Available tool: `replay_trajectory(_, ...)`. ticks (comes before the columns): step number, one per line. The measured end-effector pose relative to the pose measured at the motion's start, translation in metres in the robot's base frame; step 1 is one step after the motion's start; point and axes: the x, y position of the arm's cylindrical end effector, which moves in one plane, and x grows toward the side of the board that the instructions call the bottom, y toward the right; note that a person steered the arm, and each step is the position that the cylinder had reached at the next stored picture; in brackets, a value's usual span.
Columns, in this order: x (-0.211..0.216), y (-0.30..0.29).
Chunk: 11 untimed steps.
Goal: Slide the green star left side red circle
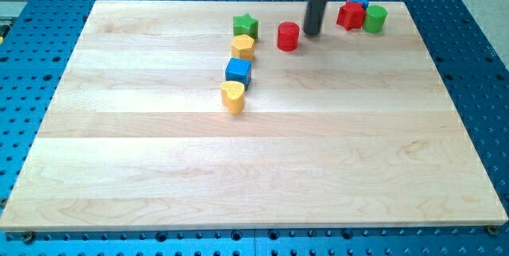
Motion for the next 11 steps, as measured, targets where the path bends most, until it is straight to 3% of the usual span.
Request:
replay_trajectory(1,-0.030,-0.031)
replay_trajectory(2,-0.042,-0.108)
replay_trajectory(3,-0.005,-0.146)
replay_trajectory(4,0.012,-0.105)
replay_trajectory(7,0.021,-0.119)
replay_trajectory(9,0.007,-0.024)
replay_trajectory(10,0.017,-0.103)
replay_trajectory(11,0.046,-0.069)
